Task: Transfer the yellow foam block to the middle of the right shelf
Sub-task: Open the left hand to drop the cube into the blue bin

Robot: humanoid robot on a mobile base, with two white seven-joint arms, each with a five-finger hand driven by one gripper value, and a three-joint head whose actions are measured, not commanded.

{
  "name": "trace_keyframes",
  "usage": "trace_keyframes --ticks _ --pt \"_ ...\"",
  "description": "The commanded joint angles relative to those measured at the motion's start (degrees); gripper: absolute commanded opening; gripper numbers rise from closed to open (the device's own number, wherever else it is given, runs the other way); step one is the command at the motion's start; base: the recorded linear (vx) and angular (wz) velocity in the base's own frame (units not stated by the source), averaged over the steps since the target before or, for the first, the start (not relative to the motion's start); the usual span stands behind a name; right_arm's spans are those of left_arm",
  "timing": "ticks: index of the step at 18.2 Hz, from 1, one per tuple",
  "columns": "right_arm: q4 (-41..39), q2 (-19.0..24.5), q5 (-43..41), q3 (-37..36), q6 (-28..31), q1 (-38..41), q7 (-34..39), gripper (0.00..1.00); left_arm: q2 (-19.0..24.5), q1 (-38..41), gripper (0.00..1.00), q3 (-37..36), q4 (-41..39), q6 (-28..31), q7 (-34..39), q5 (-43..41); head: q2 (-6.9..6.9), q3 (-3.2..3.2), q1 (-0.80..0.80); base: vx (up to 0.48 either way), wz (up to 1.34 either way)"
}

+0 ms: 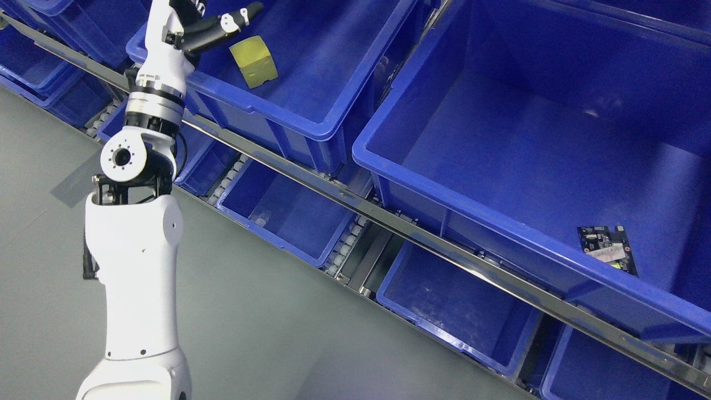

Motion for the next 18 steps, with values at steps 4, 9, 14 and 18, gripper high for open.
trace_keyframes --ticks 4,9,14,18 --pt "-1.00 -1.00 0.18 0.03 -0.05 0.09 0.05 1.00 1.00 8.44 1.00 2.04 -11.85 -0.15 0.07 0.29 0.00 0.00 0.00 0.000 0.00" --pt "-1.00 -1.00 0.18 0.03 -0.05 0.09 0.05 1.00 1.00 9.14 1.00 2.04 -11.85 -0.15 0.07 0.29 0.00 0.00 0.00 0.000 0.00" --pt "-1.00 -1.00 0.18 0.03 -0.05 0.09 0.05 1.00 1.00 9.14 1.00 1.96 -11.85 -0.06 0.07 0.29 0.00 0.00 0.00 0.000 0.00" --pt "-1.00 -1.00 0.18 -0.06 -0.05 0.09 0.05 1.00 1.00 9.14 1.00 1.96 -11.85 -0.06 -0.02 0.29 0.00 0.00 0.00 0.000 0.00"
